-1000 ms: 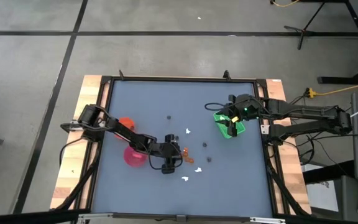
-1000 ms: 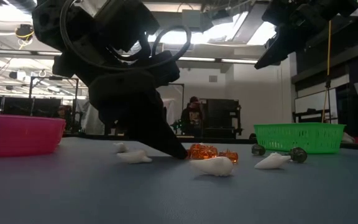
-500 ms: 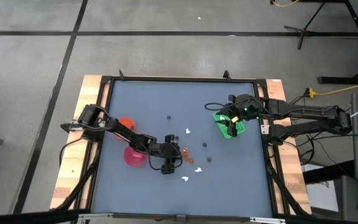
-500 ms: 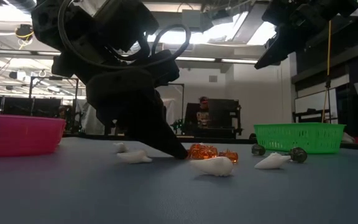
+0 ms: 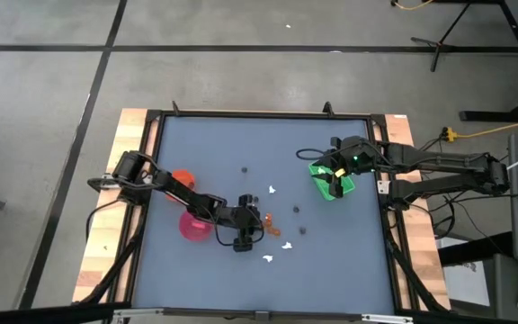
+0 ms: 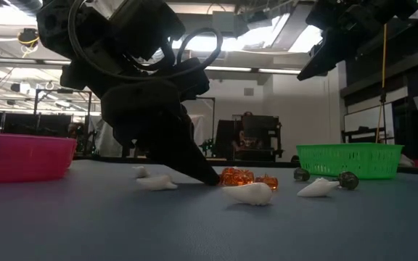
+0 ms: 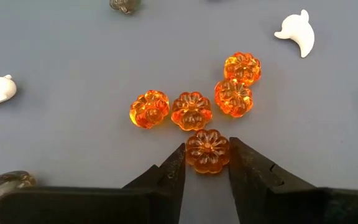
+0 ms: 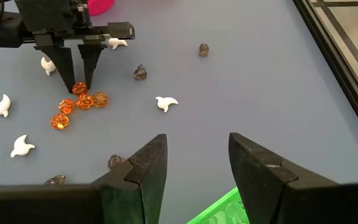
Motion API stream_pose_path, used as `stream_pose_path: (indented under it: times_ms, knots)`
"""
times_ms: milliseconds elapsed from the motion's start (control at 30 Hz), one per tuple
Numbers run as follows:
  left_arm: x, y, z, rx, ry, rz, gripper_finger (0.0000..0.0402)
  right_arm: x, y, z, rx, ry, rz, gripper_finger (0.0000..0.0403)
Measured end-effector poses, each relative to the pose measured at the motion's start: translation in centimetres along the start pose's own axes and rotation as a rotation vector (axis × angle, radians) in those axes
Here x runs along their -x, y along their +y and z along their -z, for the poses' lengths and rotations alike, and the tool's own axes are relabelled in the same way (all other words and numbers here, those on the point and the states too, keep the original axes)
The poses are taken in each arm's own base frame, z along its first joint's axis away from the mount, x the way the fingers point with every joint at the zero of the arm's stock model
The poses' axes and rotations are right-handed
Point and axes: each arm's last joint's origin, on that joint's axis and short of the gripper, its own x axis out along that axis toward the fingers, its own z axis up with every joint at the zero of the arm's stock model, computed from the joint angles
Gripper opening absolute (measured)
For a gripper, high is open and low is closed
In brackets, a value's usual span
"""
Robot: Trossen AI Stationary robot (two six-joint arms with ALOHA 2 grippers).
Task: Sort Halloween decoration
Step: Put the orange pumpkin toy into the red bowl
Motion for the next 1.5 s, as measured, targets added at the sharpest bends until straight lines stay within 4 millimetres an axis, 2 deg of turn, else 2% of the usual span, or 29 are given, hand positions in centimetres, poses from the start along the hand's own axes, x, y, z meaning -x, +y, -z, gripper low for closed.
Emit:
stream_pose_path:
  times_ms: [267, 533, 700, 900, 1133, 1367, 1500]
  knots:
    - [0.3, 0.0, -0.3, 0.003, -0.012, 0.002, 0.0085, 0.0, 0.0, 0.0, 0.000, 0.000, 0.000, 0.0172]
    - [2.0, 0.1, -2.0, 0.018, -0.074, 0.006, 0.0085, 0.0, 0.0, 0.0, 0.000, 0.000, 0.000, 0.0172]
    - [3.7, 0.2, -3.4, 0.027, -0.114, 0.017, 0.0085, 0.0, 0.0, 0.0, 0.000, 0.000, 0.000, 0.0172]
    - [7.0, 0.6, -5.4, 0.039, -0.166, 0.027, 0.0085, 0.0, 0.0, 0.0, 0.000, 0.000, 0.000, 0.0172]
    - [11.7, 1.4, -6.5, 0.035, -0.136, 0.020, 0.0085, 0.0, 0.0, 0.0, 0.000, -0.001, 0.001, 0.0172]
    - [16.4, 2.5, -6.2, 0.033, -0.054, 0.010, 0.0085, 0.0, 0.0, 0.0, 0.000, 0.000, 0.004, 0.0172]
    - [18.4, 3.1, -5.2, 0.121, 0.035, -0.009, 0.0085, 0.0, 0.0, 0.0, 0.000, 0.000, 0.004, 0.0172]
